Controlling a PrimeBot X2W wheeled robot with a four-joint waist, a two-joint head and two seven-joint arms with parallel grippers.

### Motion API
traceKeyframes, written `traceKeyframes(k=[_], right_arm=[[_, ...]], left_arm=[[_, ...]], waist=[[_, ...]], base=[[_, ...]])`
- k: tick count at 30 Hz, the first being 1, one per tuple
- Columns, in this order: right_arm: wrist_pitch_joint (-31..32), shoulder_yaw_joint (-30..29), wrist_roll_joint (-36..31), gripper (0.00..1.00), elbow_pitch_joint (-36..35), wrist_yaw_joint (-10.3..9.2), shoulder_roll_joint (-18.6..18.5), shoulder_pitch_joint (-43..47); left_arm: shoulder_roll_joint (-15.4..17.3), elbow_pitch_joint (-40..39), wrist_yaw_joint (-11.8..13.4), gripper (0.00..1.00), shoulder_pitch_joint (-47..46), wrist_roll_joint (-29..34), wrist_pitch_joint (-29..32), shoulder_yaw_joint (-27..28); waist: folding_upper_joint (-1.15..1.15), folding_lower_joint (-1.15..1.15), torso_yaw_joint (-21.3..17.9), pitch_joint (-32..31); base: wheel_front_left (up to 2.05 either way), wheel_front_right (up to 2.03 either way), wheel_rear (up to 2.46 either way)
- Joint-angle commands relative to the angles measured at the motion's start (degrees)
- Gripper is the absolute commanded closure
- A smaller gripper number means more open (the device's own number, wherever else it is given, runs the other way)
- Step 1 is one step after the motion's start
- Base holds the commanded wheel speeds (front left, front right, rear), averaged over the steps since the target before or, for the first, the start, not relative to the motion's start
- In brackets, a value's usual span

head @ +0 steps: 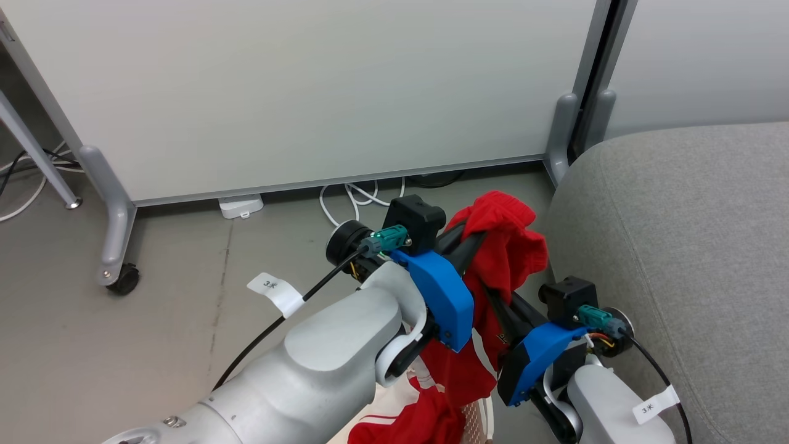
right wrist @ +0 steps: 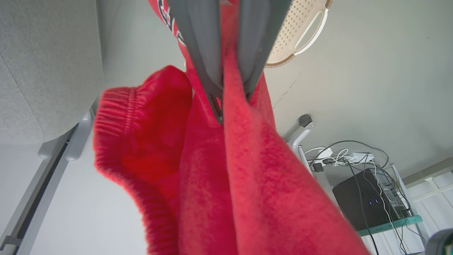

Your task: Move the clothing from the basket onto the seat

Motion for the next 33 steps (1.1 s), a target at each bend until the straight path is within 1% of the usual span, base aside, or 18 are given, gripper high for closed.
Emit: traceKeyframes(k=[1,2,3,19,22,24,26,27,28,33], right_arm=[[-0.3,0.1,0.3,1.00,0.2,0.03,-0.2,-1.2],[-0.4,0.2,0.4,1.00,0.3,0.03,-0.2,-1.2],[-0.5,0.2,0.4,1.00,0.4,0.03,-0.2,-1.2],[-1.1,0.5,0.9,1.00,1.9,0.03,-0.2,-2.1],[-1.3,0.4,0.7,1.00,2.0,0.03,-0.2,-2.0],[-1.3,0.2,0.5,1.00,2.1,0.03,-0.2,-1.7],[-1.4,-0.1,0.1,1.00,2.2,0.03,-0.2,-1.3],[-1.5,-0.5,-0.3,1.00,2.1,0.03,-0.2,-1.1],[-1.5,-0.8,-0.7,1.00,2.0,0.03,-0.2,-1.0],[-1.6,-2.4,-1.9,1.00,1.0,0.03,-0.2,-0.4]], left_arm=[[0.0,0.2,0.3,0.68,-0.9,-0.4,-0.1,-0.1],[0.0,0.2,0.3,0.29,-0.9,-0.3,-0.1,-0.2],[0.0,0.2,0.4,0.00,-0.9,-0.2,-0.1,-0.2],[0.1,1.4,0.9,0.00,-0.2,-0.5,-0.9,-0.3],[0.0,2.3,0.9,0.00,0.7,0.1,-1.5,0.6],[0.2,2.8,0.5,0.00,1.7,0.5,-1.8,1.8],[0.8,1.7,-0.6,0.00,2.6,1.6,-1.9,3.9],[2.1,-0.1,-1.5,0.00,4.3,3.9,-1.8,6.4],[2.8,-1.2,-1.6,0.00,5.6,5.1,-1.8,8.0],[6.6,-8.5,-1.3,0.00,12.8,13.4,-1.9,17.3]], waist=[[0.00,0.00,0.0,0.0],[0.00,0.00,0.0,0.0],[0.00,0.00,0.0,0.0],[0.00,0.00,0.0,-0.2],[0.00,0.00,-0.1,-0.3],[0.00,0.00,0.0,-0.4],[0.00,0.00,0.1,-0.5],[0.00,0.00,0.2,-0.5],[0.00,0.00,0.2,-0.5],[0.00,0.00,0.0,-0.6]], base=[[0.00,0.00,0.00],[0.00,0.00,0.00],[0.00,0.00,0.00],[0.00,0.00,0.00],[0.00,0.00,0.00],[0.00,0.00,0.00],[0.00,0.00,0.00],[0.00,0.00,0.00],[0.00,0.00,0.00],[0.00,0.00,0.00]])
